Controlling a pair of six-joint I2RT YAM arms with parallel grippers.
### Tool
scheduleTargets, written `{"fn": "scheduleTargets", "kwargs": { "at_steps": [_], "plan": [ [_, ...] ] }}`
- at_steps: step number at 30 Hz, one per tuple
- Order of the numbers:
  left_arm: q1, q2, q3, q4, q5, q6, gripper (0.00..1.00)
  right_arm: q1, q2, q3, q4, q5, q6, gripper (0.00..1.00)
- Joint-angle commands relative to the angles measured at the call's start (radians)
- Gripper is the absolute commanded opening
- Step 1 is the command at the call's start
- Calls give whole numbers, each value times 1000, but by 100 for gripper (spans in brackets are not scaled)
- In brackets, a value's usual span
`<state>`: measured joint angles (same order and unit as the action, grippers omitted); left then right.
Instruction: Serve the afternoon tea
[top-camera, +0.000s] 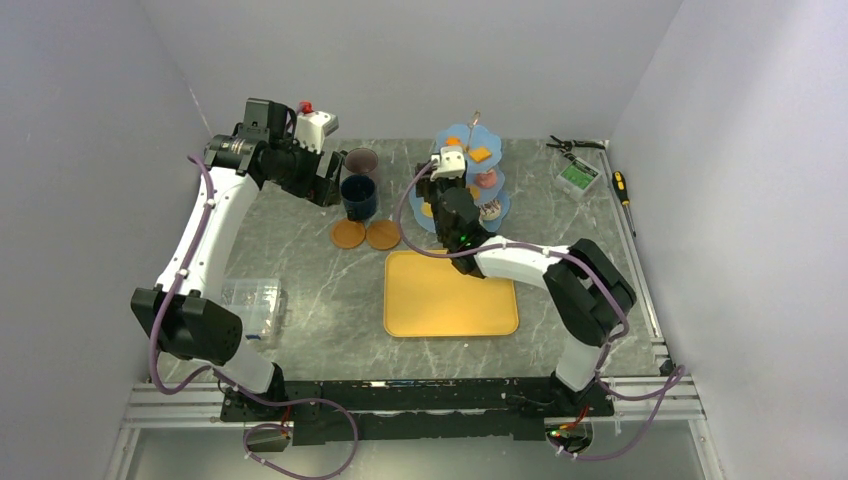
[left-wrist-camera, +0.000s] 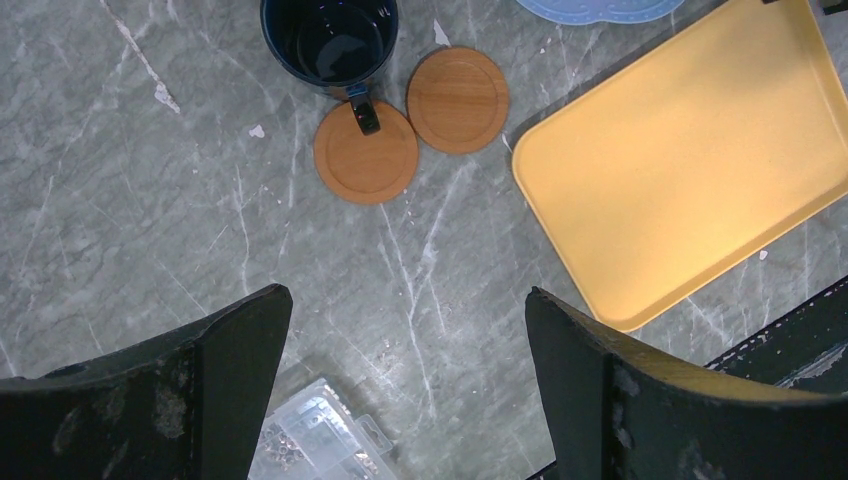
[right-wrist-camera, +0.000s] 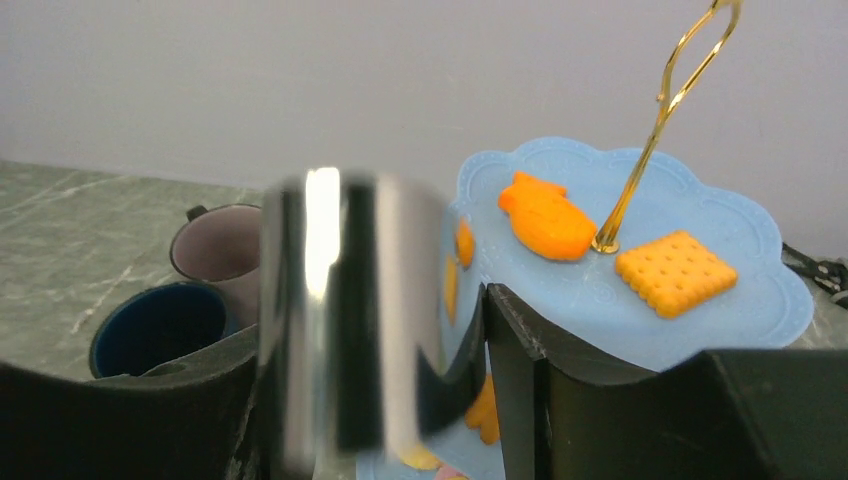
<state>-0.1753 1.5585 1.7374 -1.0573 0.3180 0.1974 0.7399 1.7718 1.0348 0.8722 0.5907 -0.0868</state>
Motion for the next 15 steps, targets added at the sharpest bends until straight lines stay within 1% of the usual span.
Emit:
{"fn": "scheduleTargets", "kwargs": {
  "at_steps": [1, 6, 9, 15],
  "plan": [
    [5, -47, -2, 25, 26, 13, 93, 2, -104, -9, 36, -41, 30, 57],
    [5, -46, -1, 25, 29, 12, 93, 32, -181, -48, 10, -50, 12, 57],
    [5, -45, -1, 25, 32, 9, 93, 55, -224, -64, -31, -26, -8, 57],
    [5, -41, 8, 23, 39, 4, 93, 91, -283, -124, -43, 12, -43, 57]
  ]
}}
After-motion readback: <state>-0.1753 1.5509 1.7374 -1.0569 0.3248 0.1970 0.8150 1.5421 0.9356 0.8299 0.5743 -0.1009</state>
